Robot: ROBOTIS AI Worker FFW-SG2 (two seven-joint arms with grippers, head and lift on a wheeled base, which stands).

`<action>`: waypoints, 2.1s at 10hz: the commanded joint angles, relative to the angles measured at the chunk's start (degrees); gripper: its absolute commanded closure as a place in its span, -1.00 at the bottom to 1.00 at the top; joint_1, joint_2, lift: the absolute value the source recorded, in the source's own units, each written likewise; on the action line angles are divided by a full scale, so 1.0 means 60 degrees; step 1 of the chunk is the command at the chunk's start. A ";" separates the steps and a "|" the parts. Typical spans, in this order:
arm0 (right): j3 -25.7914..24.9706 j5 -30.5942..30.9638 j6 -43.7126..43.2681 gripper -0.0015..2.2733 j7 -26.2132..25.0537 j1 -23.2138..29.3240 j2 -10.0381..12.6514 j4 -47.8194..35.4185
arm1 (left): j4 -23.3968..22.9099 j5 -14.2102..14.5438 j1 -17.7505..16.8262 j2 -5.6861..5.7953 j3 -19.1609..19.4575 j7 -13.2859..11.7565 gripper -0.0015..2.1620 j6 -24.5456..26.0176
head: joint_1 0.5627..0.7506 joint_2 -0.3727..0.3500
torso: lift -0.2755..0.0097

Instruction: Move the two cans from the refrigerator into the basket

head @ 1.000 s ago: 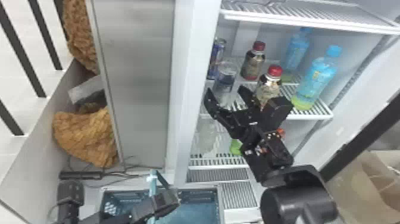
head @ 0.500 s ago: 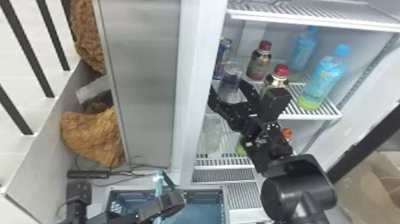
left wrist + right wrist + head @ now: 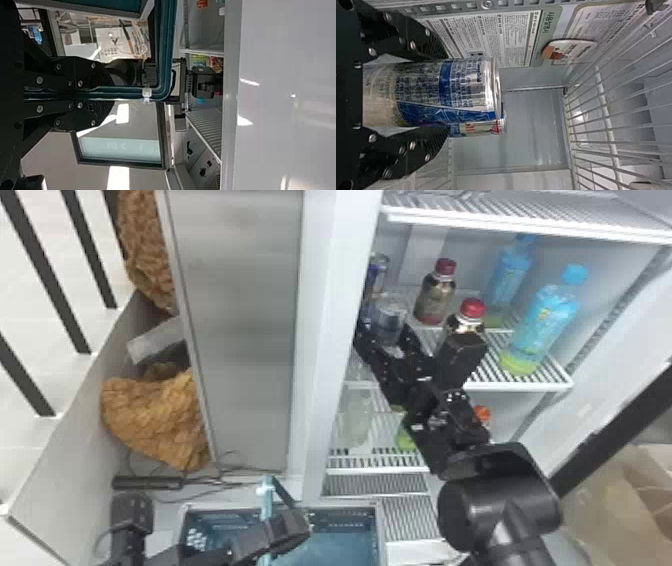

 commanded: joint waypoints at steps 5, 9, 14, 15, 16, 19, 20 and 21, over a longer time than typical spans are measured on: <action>-0.0163 0.0266 0.0145 0.06 -0.0337 0.1168 -0.0077 -0.1868 | 0.0000 0.0000 -0.0023 -0.0003 -0.0019 -0.0001 0.10 0.0000 | 0.41 -0.44 | 0.72; -0.0696 0.0189 0.1387 0.06 -0.0747 0.3254 -0.0238 -0.4704 | 0.0000 0.0019 -0.0023 -0.0003 -0.0019 -0.0001 0.10 0.0000 | 0.41 -0.57 | 0.72; -0.0791 -0.0306 0.2512 0.06 -0.0747 0.5457 -0.0399 -0.6907 | 0.0000 0.0019 -0.0023 0.0012 0.0000 -0.0001 0.10 0.0000 | 0.41 -0.61 | 0.72; -0.0791 -0.0496 0.2793 0.06 -0.0732 0.5761 -0.0414 -0.7212 | 0.0000 0.0019 -0.0023 0.0012 -0.0019 -0.0001 0.10 0.0000 | 0.41 -0.61 | 0.72; -0.0791 -0.0629 0.3192 0.06 -0.0688 0.6113 -0.0429 -0.7681 | 0.0000 0.0019 -0.0023 0.0012 0.0000 -0.0001 0.10 0.0000 | 0.41 -0.59 | 0.72; -0.0963 -0.0934 0.4293 0.06 -0.0190 0.7168 -0.0516 -0.8689 | 0.0000 0.0076 0.0001 -0.0017 0.0019 -0.0001 0.10 0.0000 | 0.41 -0.53 | 0.72; -0.1115 -0.1086 0.4528 0.06 -0.0014 0.7519 -0.0516 -0.8923 | 0.0000 0.0076 0.0001 -0.0017 0.0057 -0.0001 0.10 0.0000 | 0.41 -0.52 | 0.72; -0.1229 -0.1105 0.4879 0.06 0.0132 0.7847 -0.0516 -0.9157 | 0.0000 0.0076 0.0048 -0.0032 0.0076 -0.0001 0.10 0.0000 | 0.41 -0.51 | 0.72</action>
